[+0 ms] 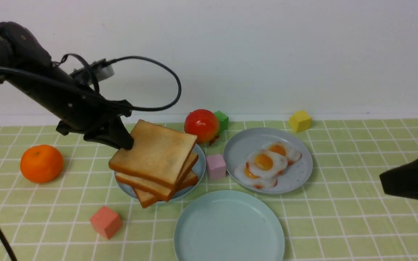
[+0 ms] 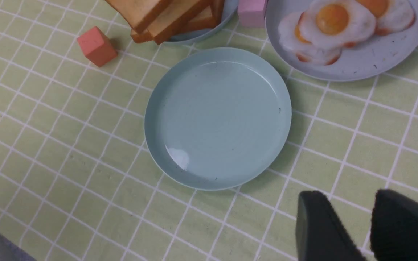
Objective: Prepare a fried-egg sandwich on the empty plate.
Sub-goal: Use the left arm to put a slice of bread into the empty plate in the middle, then use the right arm to grab a fried egg, then use the right arm to place the fried egg on the slice of bread in the middle
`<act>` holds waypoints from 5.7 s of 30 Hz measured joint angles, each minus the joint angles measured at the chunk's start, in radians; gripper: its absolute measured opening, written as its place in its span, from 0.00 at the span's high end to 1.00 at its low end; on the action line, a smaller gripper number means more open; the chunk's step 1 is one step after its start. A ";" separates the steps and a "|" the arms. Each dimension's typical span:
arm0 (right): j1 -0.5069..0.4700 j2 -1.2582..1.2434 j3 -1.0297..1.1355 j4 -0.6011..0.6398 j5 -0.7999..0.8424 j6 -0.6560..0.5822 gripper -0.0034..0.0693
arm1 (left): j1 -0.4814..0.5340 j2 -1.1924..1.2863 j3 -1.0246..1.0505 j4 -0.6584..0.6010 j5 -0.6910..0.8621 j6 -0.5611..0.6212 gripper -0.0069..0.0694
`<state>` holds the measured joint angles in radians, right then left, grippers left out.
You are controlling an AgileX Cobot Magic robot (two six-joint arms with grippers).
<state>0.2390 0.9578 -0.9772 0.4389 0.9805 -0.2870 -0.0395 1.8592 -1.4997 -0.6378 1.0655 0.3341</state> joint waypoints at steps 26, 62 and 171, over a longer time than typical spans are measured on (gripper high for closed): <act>0.000 0.000 0.000 0.000 0.054 0.022 0.62 | -0.433 -0.111 0.633 -0.458 -0.680 0.022 0.84; 0.000 0.841 -0.072 0.486 -0.750 0.233 0.32 | -0.431 -0.412 0.154 0.175 0.000 0.041 0.93; 0.000 0.945 -0.193 0.806 -0.711 0.019 0.87 | -0.431 -0.412 0.154 0.284 0.046 -0.069 0.88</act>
<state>0.2390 1.9028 -1.1699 1.2451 0.2699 -0.2684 -0.4702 1.4467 -1.3461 -0.3538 1.1112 0.2653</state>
